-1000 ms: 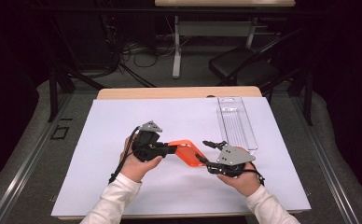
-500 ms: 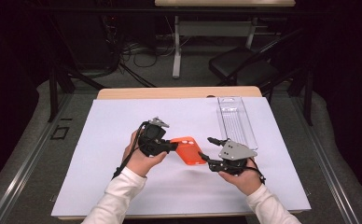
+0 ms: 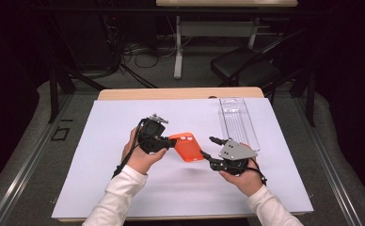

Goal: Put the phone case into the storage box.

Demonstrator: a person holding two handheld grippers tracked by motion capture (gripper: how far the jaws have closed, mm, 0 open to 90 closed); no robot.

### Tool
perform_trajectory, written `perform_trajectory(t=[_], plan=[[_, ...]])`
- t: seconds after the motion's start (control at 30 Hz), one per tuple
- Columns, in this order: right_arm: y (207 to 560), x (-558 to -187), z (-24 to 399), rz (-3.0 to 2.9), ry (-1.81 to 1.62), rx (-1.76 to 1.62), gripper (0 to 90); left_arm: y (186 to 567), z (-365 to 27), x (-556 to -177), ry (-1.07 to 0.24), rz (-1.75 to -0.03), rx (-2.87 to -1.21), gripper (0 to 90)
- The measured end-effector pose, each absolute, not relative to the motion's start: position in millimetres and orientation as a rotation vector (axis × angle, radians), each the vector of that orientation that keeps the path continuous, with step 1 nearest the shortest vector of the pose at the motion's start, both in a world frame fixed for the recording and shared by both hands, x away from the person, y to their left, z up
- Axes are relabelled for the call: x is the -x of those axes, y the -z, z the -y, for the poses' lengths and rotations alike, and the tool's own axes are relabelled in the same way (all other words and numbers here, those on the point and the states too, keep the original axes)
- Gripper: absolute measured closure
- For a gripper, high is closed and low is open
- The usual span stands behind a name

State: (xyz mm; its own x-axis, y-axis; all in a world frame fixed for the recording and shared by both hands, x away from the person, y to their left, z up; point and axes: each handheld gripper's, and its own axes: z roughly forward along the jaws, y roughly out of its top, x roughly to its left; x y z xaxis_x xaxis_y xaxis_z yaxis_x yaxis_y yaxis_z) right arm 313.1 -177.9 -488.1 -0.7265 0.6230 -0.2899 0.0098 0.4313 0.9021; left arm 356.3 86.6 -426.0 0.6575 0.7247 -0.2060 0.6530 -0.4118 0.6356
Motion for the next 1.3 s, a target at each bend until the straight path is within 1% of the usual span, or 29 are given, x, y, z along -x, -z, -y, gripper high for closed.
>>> perform_trajectory(t=[0.3, 0.53, 0.77, 0.93, 1.3], plan=[[481, -316, 162, -2.112, -1.222, -0.518, 44.8, 427, -90, -356, -0.134, -1.076, -2.173, 81.8], [472, -317, 149, -2.114, -1.203, -0.51, 47.1, 432, -93, -355, -0.136, -1.102, -2.195, 81.8], [472, -321, 143, -2.097, -1.232, -0.468, 54.2, 436, -98, -357, -0.148, -1.137, -2.202, 81.8], [470, -320, 137, -2.104, -1.229, -0.431, 56.2, 436, -99, -357, -0.153, -1.147, -2.202, 81.8], [472, -322, 132, -2.111, -1.227, -0.423, 56.8, 437, -100, -355, -0.152, -1.165, -2.192, 81.8]])
